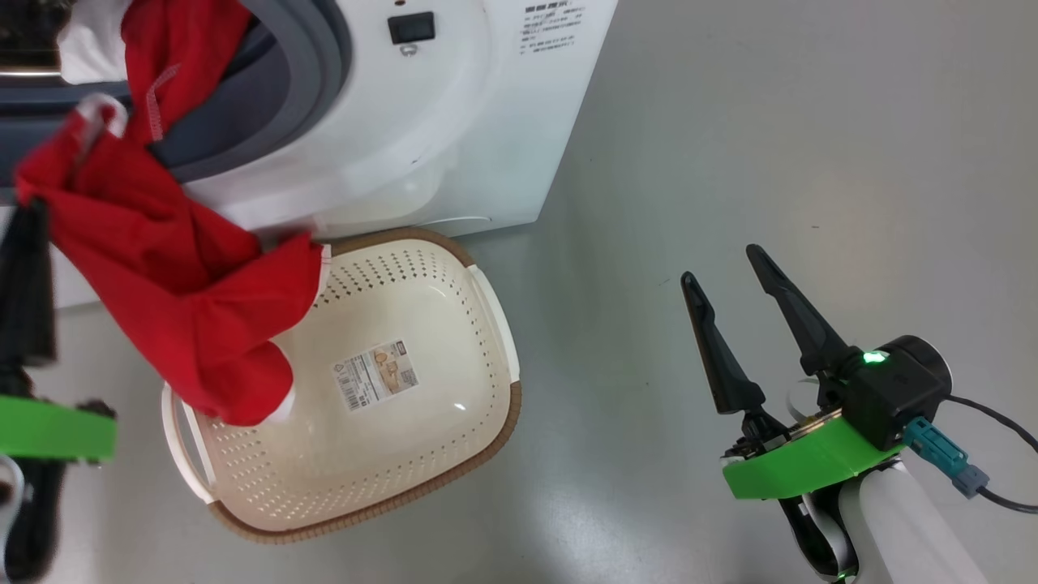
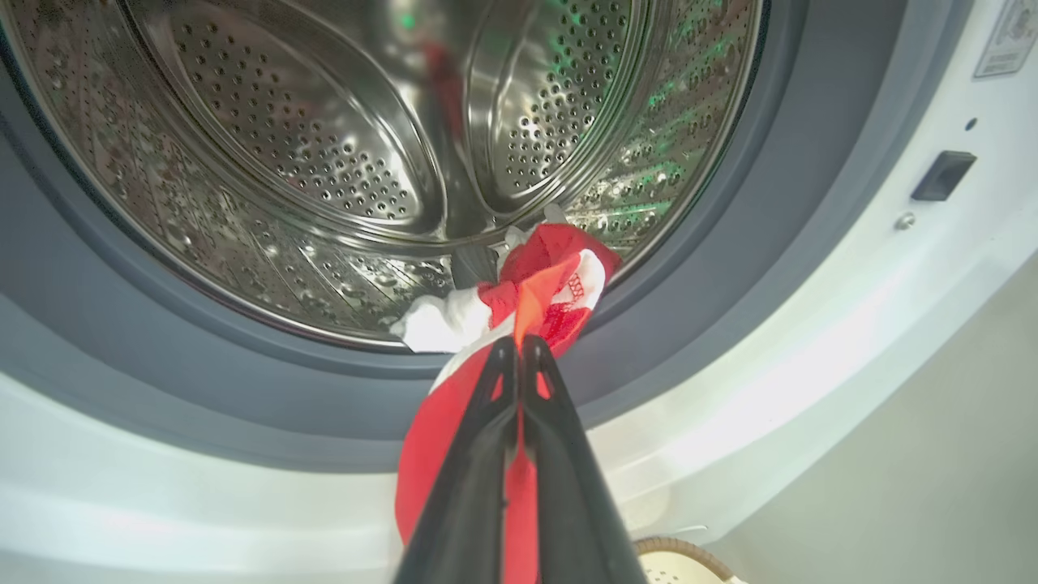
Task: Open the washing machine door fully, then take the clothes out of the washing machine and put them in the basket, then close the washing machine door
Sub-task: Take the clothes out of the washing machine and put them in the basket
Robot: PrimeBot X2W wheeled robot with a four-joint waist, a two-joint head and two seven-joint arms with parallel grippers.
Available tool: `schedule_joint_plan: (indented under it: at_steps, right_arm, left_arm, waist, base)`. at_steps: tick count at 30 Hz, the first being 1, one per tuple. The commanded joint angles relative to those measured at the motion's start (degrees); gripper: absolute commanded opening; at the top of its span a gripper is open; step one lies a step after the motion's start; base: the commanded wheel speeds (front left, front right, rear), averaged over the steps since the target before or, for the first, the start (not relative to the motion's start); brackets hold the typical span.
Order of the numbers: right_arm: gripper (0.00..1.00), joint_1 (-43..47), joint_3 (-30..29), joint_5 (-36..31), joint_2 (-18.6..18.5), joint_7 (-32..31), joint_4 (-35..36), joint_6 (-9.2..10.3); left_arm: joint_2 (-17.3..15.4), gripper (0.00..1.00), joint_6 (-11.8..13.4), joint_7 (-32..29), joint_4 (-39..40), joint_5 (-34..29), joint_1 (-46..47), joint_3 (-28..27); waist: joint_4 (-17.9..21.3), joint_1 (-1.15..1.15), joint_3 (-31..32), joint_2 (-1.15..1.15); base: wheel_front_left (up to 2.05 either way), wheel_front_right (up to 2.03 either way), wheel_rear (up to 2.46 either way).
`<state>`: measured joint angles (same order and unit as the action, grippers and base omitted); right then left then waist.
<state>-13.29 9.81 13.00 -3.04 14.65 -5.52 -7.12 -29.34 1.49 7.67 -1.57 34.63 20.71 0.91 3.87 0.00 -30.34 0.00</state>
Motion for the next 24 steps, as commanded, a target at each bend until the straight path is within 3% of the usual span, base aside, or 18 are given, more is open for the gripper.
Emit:
schedule_joint_plan:
  at_steps: [1, 5, 10, 16, 24]
  right_arm:
    - [1.0, 0.7, 1.0, -0.7, 0.2, 0.3, 1.1, -0.36]
    - [1.0, 0.3, 1.2, -0.6, 0.2, 0.3, 1.2, -0.36]
    - [1.0, -0.1, 1.6, -0.3, 0.2, 0.3, 1.3, -0.36]
    - [1.0, -0.4, 1.7, -0.2, 0.2, 0.3, 1.6, -0.36]
    - [1.0, -0.7, 2.1, 0.1, 0.2, 0.3, 2.0, -0.36]
  left_arm:
    - [-2.0, 0.0, -0.2, -1.1, 3.1, 1.1, -1.7, -2.4]
    - [-1.0, 0.0, -0.6, -4.0, 6.4, 3.7, -5.2, -1.5]
    - [0.9, 0.0, -1.7, -6.9, 2.9, 6.3, -6.8, 1.2]
    - [2.7, 0.0, -3.5, -7.1, -8.4, 5.1, -4.1, 5.4]
    - [6.3, 0.0, -6.9, -7.9, -29.3, 5.4, 3.0, 10.5]
  waist:
    - [-0.1, 0.0, -0.2, 0.0]
    - [0.0, 0.0, -0.8, 0.0]
    - [0.6, 0.0, -1.5, 0.0]
    - [1.5, 0.0, -2.3, 0.0]
    - [2.8, 0.0, -3.4, 0.0]
  base:
    - [0.0, 0.0, 0.0]
    - [0.0, 0.0, 0.0]
    - [0.0, 0.0, 0.0]
    - [0.0, 0.0, 0.0]
    - [0.0, 0.0, 0.0]
